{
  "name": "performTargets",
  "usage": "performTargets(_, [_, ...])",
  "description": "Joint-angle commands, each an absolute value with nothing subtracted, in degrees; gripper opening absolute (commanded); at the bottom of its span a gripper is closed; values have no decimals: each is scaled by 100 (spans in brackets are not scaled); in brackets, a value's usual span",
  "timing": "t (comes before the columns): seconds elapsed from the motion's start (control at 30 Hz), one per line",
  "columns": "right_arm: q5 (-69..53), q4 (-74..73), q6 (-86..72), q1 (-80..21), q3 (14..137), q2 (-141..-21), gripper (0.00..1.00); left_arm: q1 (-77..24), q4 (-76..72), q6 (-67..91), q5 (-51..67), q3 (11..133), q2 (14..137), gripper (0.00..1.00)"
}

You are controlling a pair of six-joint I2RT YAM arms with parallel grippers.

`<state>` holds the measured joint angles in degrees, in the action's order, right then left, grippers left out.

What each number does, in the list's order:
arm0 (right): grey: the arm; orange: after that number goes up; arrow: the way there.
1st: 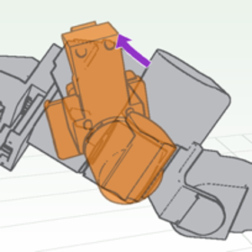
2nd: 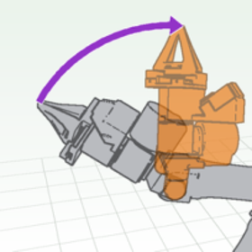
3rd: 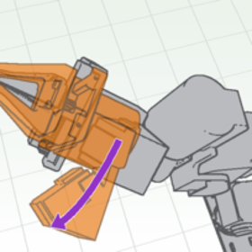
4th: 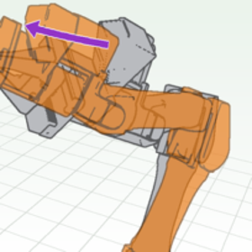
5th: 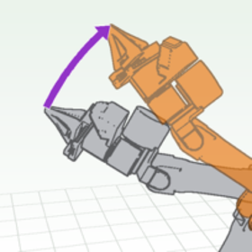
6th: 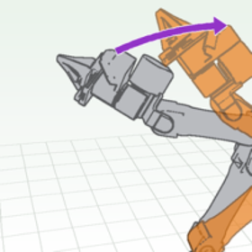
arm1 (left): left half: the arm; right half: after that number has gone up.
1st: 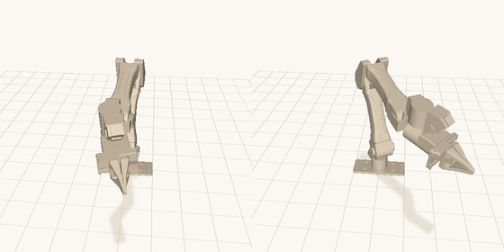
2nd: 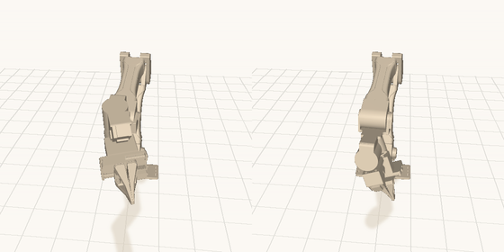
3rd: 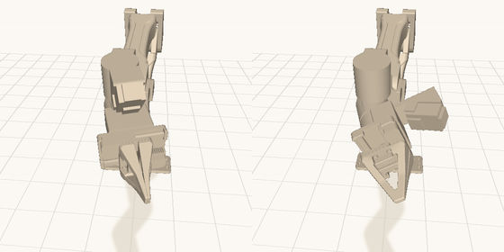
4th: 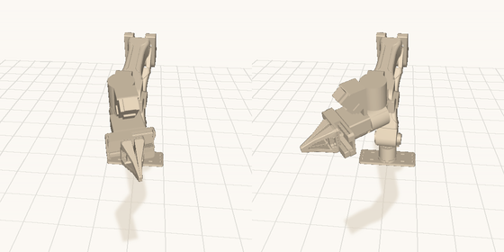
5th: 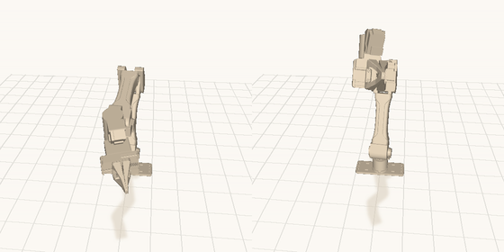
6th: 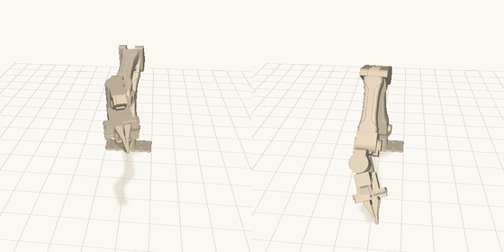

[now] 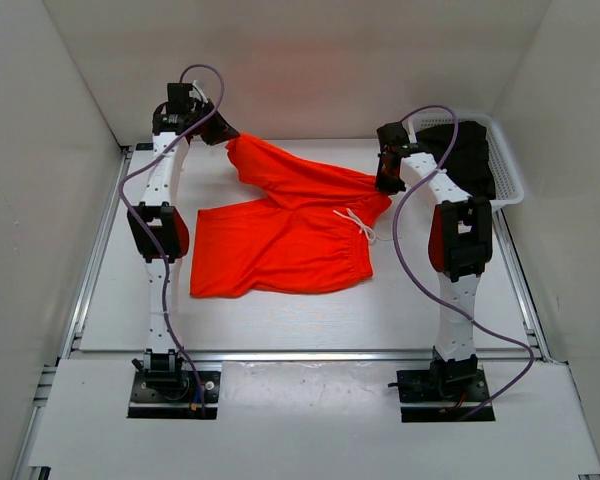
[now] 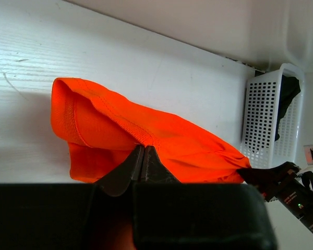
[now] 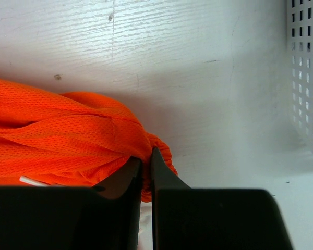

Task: Fold and stack the shorts
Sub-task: Flatten the shorts out

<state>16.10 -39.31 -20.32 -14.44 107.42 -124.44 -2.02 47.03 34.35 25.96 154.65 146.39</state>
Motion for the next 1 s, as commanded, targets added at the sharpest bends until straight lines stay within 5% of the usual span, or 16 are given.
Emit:
performTargets(0.0, [1573,-3999,-1942,-1450,10978,-12190,0,-53,4544,3401,2786,15223,14027,10])
performTargets(0.43, [1406,-3999,-2013,-1398,11741,-12655,2,-53,4474,3716,2690,15539,14510,11])
performTargets(0.47, [1276,-4112,-2082,-1397,12247,-12943,14,-53,4395,3796,2689,15643,14711,27])
performTargets(0.5, [1187,-4261,-2083,-1397,12548,-13085,45,-1,4395,3849,2794,15758,14800,58])
performTargets(0.6, [1255,-4439,-2215,-1458,12544,-12913,77,52,4395,3719,2841,15269,14313,72])
performTargets(0.67, [1423,-4088,-2407,-1459,11991,-12257,81,53,4395,3411,2123,14259,13714,84])
performTargets(0.77, [1538,-3667,-2644,-1459,10703,-11255,81,201,4395,3261,1496,13020,12510,87])
performTargets(0.97, [1073,-3296,-2952,-1678,8283,-9321,74,281,4956,3461,72,10326,10417,64])
